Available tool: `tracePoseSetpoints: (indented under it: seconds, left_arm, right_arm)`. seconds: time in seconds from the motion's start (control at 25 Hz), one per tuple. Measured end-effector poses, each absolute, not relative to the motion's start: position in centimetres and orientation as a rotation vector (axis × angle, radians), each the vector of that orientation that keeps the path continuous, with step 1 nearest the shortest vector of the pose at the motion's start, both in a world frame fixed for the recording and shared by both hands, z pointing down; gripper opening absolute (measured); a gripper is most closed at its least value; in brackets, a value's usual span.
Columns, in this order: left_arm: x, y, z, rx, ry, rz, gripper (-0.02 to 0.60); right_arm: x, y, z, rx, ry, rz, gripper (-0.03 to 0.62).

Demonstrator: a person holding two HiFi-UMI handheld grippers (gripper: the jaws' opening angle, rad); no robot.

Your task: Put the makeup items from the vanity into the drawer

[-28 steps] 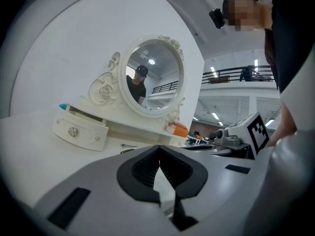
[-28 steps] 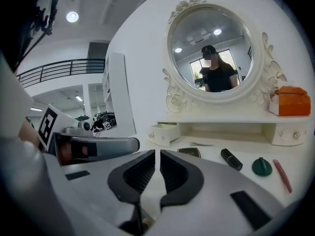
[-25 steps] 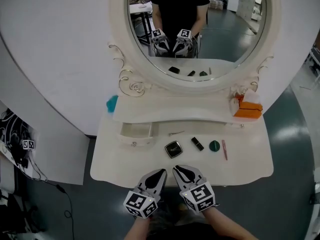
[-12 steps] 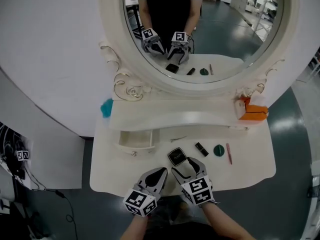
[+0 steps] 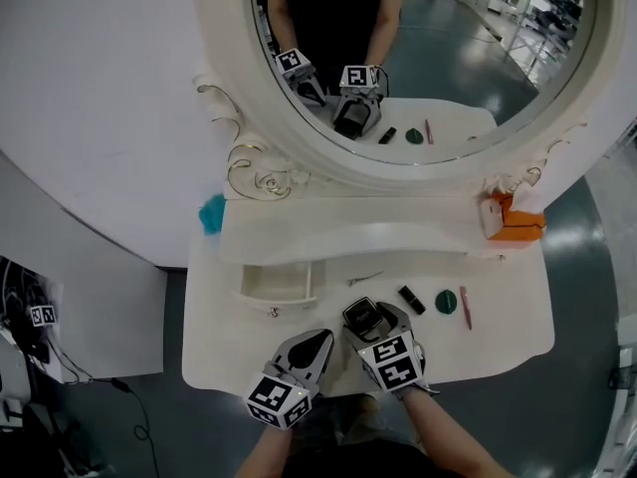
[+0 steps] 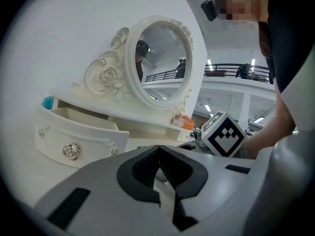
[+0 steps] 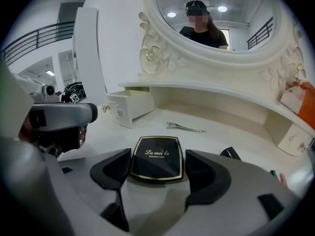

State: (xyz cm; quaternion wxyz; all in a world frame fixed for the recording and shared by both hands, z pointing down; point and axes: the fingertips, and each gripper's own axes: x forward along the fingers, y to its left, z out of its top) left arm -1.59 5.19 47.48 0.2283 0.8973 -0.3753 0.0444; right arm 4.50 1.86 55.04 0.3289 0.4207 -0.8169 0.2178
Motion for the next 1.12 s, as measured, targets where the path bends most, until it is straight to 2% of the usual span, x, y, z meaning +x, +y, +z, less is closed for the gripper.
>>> tracePoseSetpoints:
  seconds: [0.72,1.12]
  left_arm:
    - [-2.5,4.5,47.7,2.477,-0.995,0.118,0.014]
    - [-5.4,4.2,46.5,2.488,-1.048,0.095,0.014]
  right_arm:
    - [4.3,1.9,53.5,1.078,-2.146,0.632,0.328]
    - [-0.3,0.9,48.5,1.038,-2.314,0.662,0.328]
